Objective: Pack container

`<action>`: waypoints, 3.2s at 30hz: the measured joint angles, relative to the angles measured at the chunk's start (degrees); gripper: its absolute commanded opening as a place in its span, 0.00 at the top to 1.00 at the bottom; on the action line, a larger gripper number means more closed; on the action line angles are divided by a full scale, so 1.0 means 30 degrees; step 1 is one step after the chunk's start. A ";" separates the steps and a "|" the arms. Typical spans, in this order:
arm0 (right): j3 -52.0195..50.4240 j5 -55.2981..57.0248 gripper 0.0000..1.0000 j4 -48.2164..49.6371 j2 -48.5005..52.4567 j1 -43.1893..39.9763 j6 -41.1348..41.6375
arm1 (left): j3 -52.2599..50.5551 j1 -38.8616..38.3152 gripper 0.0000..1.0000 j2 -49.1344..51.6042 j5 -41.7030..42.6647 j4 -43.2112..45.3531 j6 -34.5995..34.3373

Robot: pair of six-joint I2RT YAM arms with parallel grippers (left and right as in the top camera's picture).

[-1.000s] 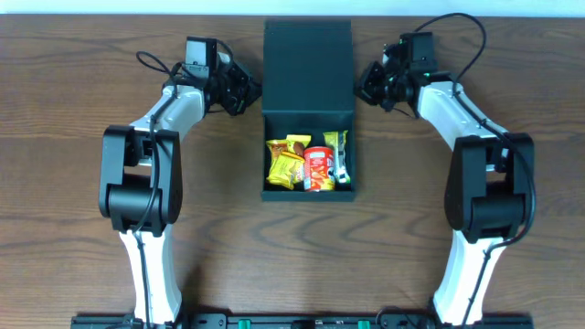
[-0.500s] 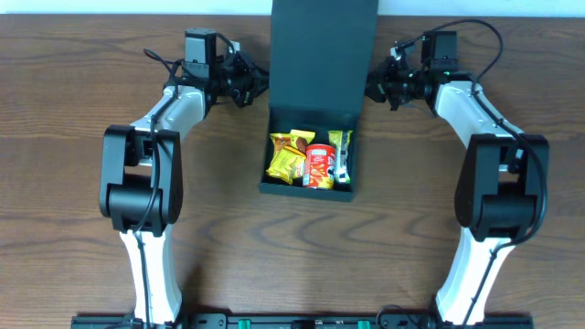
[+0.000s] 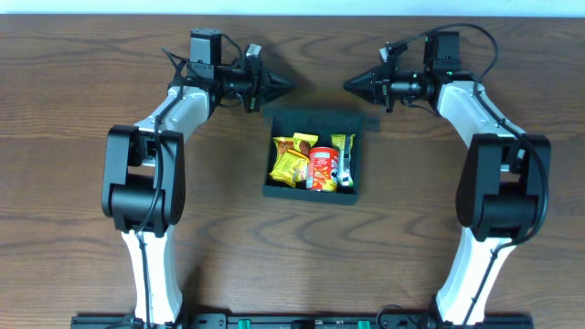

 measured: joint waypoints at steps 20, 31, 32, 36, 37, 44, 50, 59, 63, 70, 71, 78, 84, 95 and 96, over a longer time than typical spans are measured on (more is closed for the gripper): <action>0.0015 -0.1552 0.98 0.1297 -0.5552 0.0058 -0.0911 | 0.0357 0.0328 0.94 -0.6521 0.2259 0.3432 -0.0495; 0.0568 1.1358 0.99 -1.0338 -1.6203 0.2178 -0.6113 | 0.0838 0.0124 0.94 -1.1868 -0.4481 -0.9668 0.3534; 0.0583 1.2699 0.99 -1.1205 -1.6531 0.2426 -0.6652 | 0.0794 0.0051 0.94 -1.1956 -0.5676 -1.1344 0.4524; 0.0517 1.8710 0.98 -1.5562 -1.6823 0.3279 -0.8451 | 0.0678 -0.0925 0.94 -1.1963 -1.2458 -1.8025 0.8706; 0.0430 1.9518 0.99 -1.5934 -1.6757 0.3293 -0.8604 | 0.0678 -0.1078 0.94 -1.1963 -1.3362 -1.8498 0.9151; -0.5071 2.4494 0.98 -1.5169 -1.7325 0.3293 -0.9355 | 0.0277 -0.3322 0.94 -1.1992 -2.4458 -2.2403 1.3005; -1.0848 2.4640 0.99 -1.1271 -1.7682 0.3293 -0.9377 | -0.5085 -0.3606 0.94 -1.2072 -2.6410 -1.9409 1.3923; -1.3959 2.4203 0.99 -0.6448 -1.6742 0.3293 -0.6455 | -0.9071 -0.3606 0.94 -1.1409 -2.4050 -1.4039 1.3493; -1.4178 2.3212 0.99 -0.3745 -1.4396 0.3293 -0.5952 | -0.9085 -0.3606 0.94 -1.0214 -2.3438 -1.2080 1.3041; -1.4229 2.1573 0.99 0.0073 -1.1081 0.3293 -0.5078 | -0.9129 -0.3606 0.94 -0.8619 -2.1944 -0.8859 1.1890; -1.4229 2.1136 0.99 0.0576 -1.0652 0.3293 -0.4838 | -0.9129 -0.3606 0.94 -0.8480 -2.1536 -0.8546 1.1555; -1.4273 1.7864 0.99 0.4466 -0.8145 0.3293 -0.2907 | -0.9136 -0.3606 0.94 -0.7694 -1.9030 -0.7730 0.9610; -1.4302 1.7150 0.99 0.7074 -0.7716 0.3264 -0.0816 | -0.9143 -0.3453 0.94 -0.7657 -1.8280 -0.6696 0.8553; -1.4309 1.7296 0.98 0.8852 -0.7570 0.3031 0.1574 | -0.9296 -0.3053 0.94 -0.7643 -1.7799 -0.3497 0.6470; -1.4316 1.7311 0.99 0.9020 -0.7570 0.3031 0.1763 | -0.9296 -0.3024 0.94 -0.7643 -1.7792 -0.3402 0.6324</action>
